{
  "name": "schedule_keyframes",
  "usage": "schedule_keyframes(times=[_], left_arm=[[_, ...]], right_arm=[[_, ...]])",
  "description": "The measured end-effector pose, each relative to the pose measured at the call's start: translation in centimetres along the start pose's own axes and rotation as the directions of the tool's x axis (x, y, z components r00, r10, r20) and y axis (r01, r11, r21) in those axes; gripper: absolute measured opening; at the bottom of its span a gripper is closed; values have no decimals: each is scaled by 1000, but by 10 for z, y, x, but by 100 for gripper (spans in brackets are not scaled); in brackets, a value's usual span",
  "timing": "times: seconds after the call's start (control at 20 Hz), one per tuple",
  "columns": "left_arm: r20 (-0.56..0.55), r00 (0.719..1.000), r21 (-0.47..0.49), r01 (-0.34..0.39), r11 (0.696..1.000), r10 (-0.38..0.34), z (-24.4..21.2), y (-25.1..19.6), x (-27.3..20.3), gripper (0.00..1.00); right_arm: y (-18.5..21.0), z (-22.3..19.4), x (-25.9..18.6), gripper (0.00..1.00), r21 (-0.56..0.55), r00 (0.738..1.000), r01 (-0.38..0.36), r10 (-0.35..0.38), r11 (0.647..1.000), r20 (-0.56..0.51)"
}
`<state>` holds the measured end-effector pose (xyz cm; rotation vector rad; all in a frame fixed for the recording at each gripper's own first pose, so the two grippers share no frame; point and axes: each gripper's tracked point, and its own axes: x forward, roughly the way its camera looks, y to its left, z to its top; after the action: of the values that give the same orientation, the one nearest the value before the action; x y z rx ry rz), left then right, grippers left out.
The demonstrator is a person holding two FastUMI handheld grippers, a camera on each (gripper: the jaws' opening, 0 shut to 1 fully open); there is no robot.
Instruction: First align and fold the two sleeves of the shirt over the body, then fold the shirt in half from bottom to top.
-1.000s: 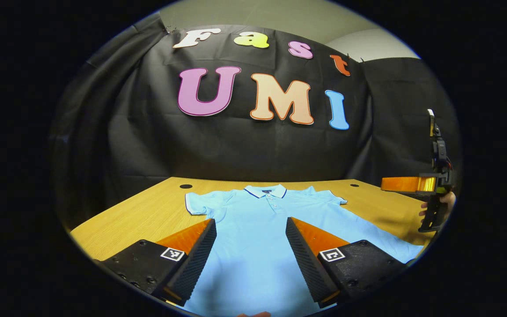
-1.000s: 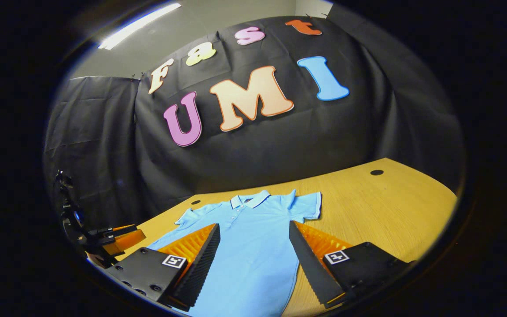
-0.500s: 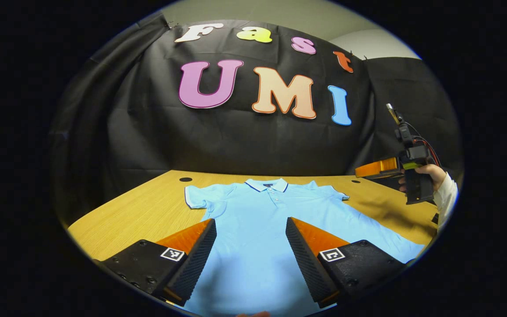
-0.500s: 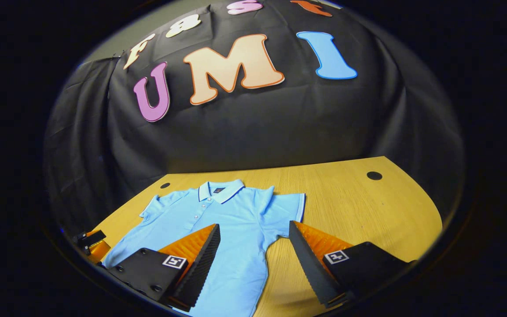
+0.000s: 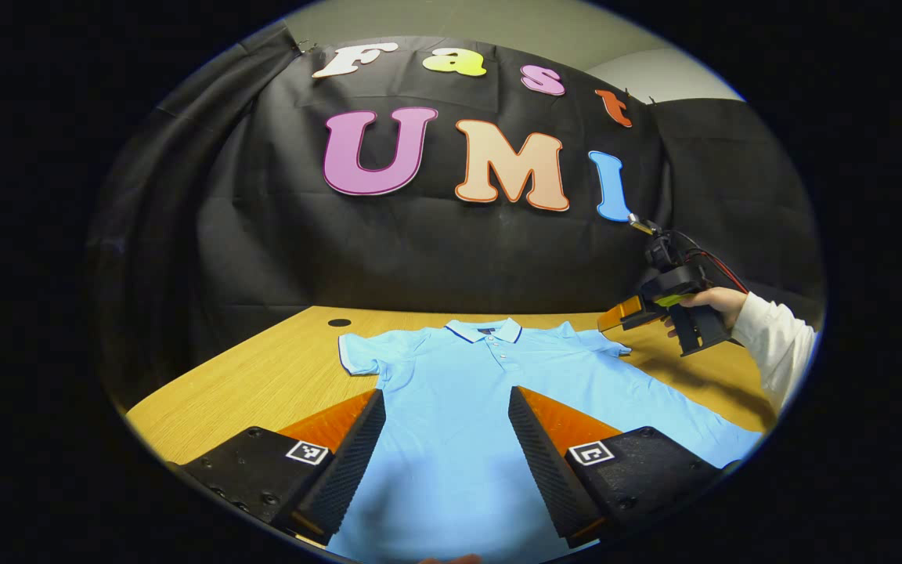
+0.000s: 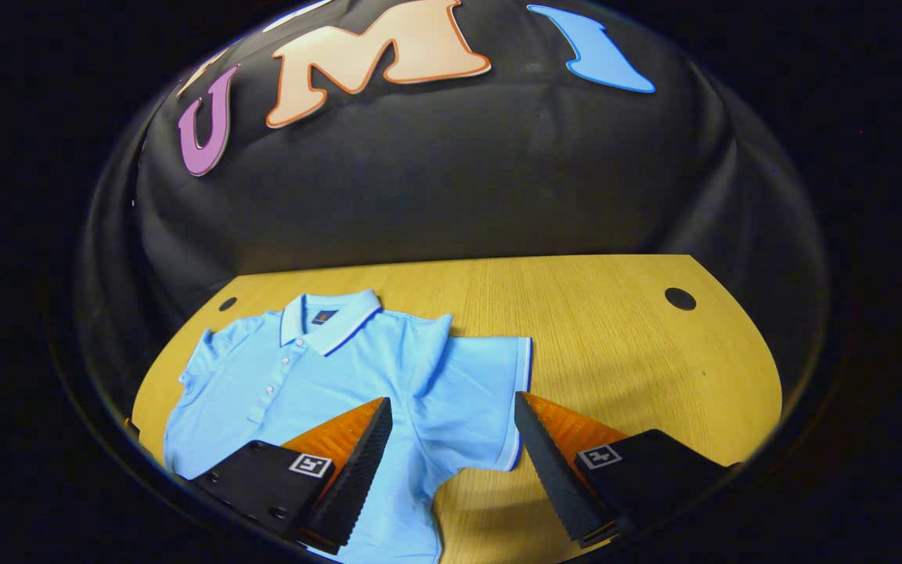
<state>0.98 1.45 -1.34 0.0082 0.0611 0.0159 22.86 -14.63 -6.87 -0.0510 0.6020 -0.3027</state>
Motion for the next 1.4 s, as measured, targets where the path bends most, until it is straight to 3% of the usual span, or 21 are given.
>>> schedule_keyframes(times=[0.3, 0.6, 0.85, 0.9, 0.95, 1.0, 1.15, 1.4], left_arm=[[-16, 1000, -14, 13, 1000, -13, -7, 0, 4, 95], [-15, 1000, -11, 9, 1000, -9, -8, 2, 6, 95], [-9, 1000, -11, 17, 1000, -17, -9, 0, 5, 95], [-11, 1000, -12, 21, 1000, -21, -10, -1, 3, 95], [-14, 1000, -14, 24, 1000, -24, -11, -1, 2, 95], [-17, 999, -18, 27, 999, -28, -11, -1, 3, 94], [-16, 999, -18, 32, 999, -32, -10, -4, 4, 93], [-3, 999, -20, 38, 999, -38, -4, -3, 3, 90]], right_arm=[[-20, -26, 23, 94, 10, 995, 68, -68, 998, -77], [-15, -29, 32, 98, -8, 995, 70, -71, 997, -64], [-17, -28, 33, 80, -26, 997, 65, -66, 998, -47], [-14, -26, 33, 62, -28, 998, 54, -55, 998, -41], [-11, -26, 33, 53, -22, 998, 39, -40, 999, -40], [-9, -26, 32, 34, -17, 998, 42, -42, 999, -40], [-4, -30, 36, 13, -23, 999, 24, -25, 999, -40], [-2, -20, 30, 6, 19, 997, 70, -69, 997, -36]])
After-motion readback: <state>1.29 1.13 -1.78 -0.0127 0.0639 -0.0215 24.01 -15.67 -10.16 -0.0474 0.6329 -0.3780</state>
